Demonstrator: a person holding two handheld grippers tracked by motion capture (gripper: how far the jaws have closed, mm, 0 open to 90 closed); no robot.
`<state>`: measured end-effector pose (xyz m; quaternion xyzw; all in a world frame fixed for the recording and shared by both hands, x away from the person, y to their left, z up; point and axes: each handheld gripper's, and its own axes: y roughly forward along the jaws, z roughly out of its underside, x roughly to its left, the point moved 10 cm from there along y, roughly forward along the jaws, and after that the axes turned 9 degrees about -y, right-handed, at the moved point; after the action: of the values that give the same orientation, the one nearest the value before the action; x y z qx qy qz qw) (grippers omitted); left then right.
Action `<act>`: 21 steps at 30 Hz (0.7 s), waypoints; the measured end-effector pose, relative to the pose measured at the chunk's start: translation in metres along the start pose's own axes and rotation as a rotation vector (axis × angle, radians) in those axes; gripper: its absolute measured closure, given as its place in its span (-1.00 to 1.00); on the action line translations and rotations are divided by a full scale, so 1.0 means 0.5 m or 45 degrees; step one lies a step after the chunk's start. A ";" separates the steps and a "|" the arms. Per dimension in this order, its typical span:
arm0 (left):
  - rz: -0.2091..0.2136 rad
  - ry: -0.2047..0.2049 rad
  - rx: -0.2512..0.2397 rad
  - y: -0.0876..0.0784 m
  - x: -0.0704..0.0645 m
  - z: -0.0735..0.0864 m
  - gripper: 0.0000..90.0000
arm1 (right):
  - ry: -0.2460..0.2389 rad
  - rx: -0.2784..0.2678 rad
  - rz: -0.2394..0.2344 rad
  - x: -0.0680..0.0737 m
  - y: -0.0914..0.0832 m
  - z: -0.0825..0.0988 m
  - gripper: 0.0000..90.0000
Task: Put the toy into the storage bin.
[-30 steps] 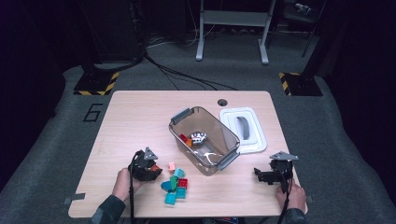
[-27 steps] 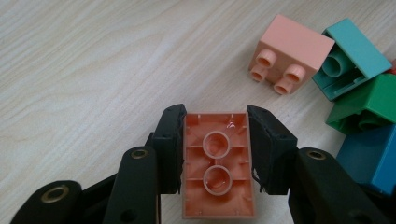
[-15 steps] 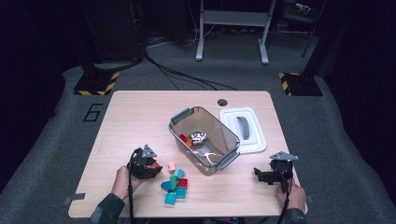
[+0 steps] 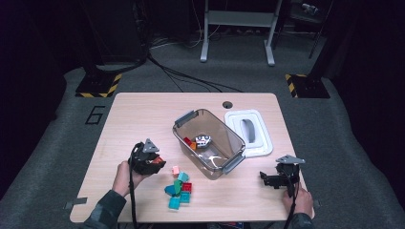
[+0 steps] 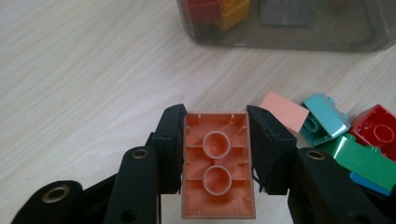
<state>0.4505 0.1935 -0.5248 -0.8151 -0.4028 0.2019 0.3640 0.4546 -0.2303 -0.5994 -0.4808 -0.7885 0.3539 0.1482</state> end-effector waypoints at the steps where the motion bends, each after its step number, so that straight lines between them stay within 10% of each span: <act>1: 0.000 0.000 0.000 0.000 0.000 0.000 0.31 | -0.007 -0.002 0.001 -0.001 0.000 0.000 -1.00; 21: -0.010 0.064 -0.056 -0.034 -0.006 -0.096 0.31 | -0.005 -0.002 0.001 -0.001 0.000 0.000 -1.00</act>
<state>0.4701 0.1773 -0.4804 -0.8263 -0.4010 0.1709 0.3568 0.4548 -0.2306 -0.5994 -0.4803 -0.7889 0.3544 0.1461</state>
